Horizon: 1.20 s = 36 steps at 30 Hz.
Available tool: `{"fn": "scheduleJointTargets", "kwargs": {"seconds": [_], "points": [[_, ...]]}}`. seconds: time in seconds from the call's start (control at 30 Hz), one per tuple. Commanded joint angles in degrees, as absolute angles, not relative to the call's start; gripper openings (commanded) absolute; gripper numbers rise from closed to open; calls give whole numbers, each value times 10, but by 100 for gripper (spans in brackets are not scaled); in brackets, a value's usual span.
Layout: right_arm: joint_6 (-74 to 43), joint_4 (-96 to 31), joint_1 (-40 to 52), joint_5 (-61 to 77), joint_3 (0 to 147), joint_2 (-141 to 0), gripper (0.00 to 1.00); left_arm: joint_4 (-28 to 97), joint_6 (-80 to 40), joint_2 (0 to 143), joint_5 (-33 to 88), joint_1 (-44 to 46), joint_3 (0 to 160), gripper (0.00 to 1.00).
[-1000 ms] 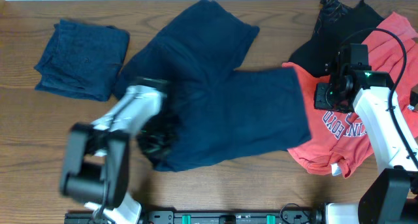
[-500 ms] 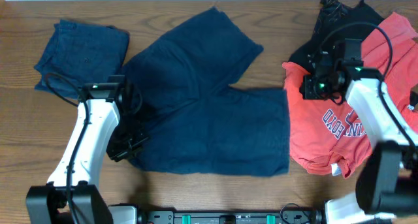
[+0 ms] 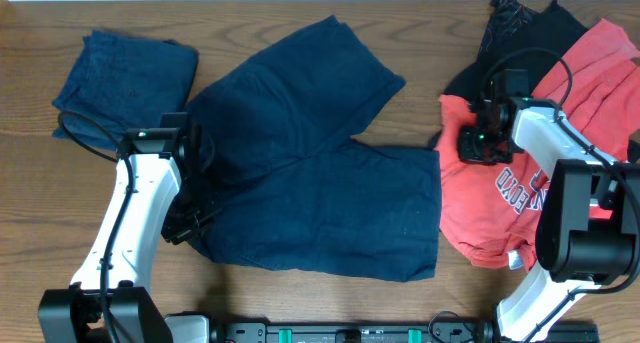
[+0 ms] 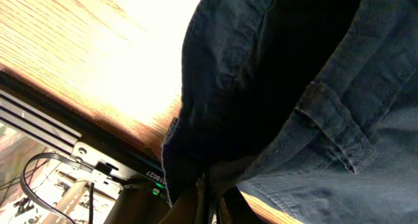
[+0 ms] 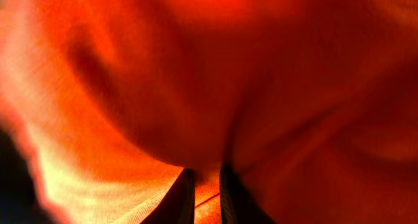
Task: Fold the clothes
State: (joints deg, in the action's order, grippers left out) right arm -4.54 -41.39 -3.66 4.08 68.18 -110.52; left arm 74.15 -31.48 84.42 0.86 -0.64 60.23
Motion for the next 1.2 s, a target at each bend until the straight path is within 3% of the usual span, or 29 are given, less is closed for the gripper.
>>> {"fn": "scheduleJointTargets", "kwargs": {"seconds": [0.0,0.23,0.47,0.57,0.67,0.83,1.17], "points": [[-118,-439,-98,-236,667,-1121,15,741,-320,839,-5,-9,600,8],[-167,-446,-233,-227,689,-1064,19,732,-320,839,-4,-9,600,9],[-55,-444,-256,83,719,-955,24,725,-320,839,-4,-9,600,9],[19,-462,-221,218,719,-909,27,719,-320,839,-4,-9,600,9],[57,-495,-164,258,719,-889,28,717,-320,839,-4,-9,600,8],[89,-535,-30,260,705,-904,17,710,-320,839,-4,-9,600,8],[89,-376,213,300,698,-1044,16,699,-320,839,-4,-9,600,8]]}}
